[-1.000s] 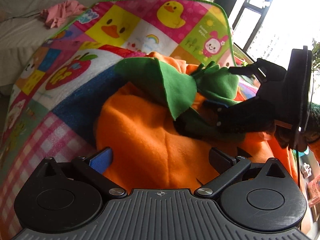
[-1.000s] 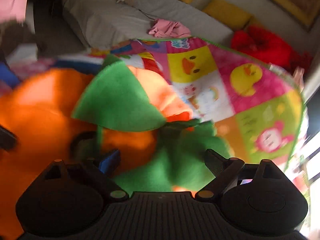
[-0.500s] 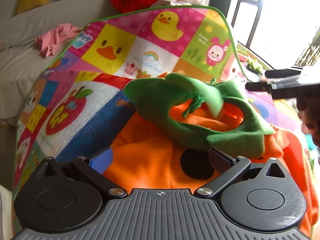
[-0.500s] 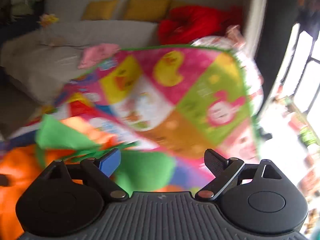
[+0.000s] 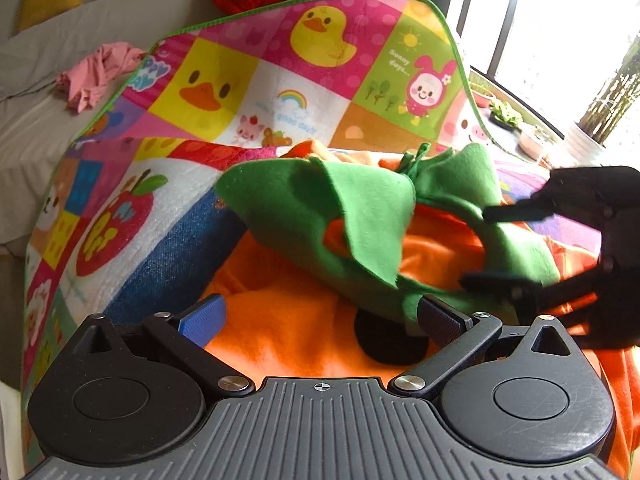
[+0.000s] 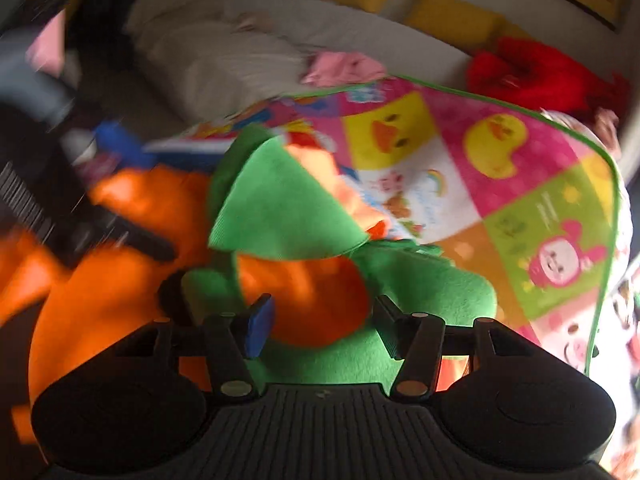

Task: Fold clothes

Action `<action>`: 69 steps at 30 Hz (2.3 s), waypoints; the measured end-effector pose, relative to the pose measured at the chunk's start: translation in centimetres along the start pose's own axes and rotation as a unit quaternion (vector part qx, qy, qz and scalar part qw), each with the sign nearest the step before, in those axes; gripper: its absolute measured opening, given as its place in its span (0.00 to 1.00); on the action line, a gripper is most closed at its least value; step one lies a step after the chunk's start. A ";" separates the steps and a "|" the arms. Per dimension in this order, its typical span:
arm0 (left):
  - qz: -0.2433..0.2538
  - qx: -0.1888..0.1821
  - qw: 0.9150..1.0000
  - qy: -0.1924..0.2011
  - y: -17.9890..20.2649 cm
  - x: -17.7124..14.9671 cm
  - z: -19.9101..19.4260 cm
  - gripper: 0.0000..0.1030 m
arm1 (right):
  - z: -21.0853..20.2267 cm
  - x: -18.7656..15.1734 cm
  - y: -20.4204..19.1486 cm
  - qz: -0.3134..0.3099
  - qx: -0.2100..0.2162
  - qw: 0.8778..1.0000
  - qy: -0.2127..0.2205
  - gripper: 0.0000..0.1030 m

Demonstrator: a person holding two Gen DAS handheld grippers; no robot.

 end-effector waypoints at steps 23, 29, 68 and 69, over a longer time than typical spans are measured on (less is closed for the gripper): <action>0.007 0.080 0.997 -0.020 -2.7 -1.0 3.2 1.00 | 5.3 -2.6 18.4 0.248 -0.138 0.958 -0.040 0.35; -0.004 0.053 0.999 0.005 -2.3 0.9 1.5 1.00 | -0.8 4.3 17.2 0.242 -0.118 0.958 0.096 0.14; 0.097 0.063 0.993 0.016 3.1 1.4 4.0 1.00 | -10.0 -2.6 3.7 0.168 -0.012 0.982 0.080 0.47; 0.097 0.068 0.993 0.015 2.7 1.4 4.0 1.00 | -9.5 -2.3 3.5 0.156 -0.010 0.985 0.075 0.48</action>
Point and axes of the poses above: each gripper's, at about its wrist camera, not at the fingertips, and z roughly the way its jaws point, y to its right, x to its top, the point moved 10 cm from there along z, roughly the way its jaws point, and after that the axes turned 3 degrees about x, right-handed, at the moved point
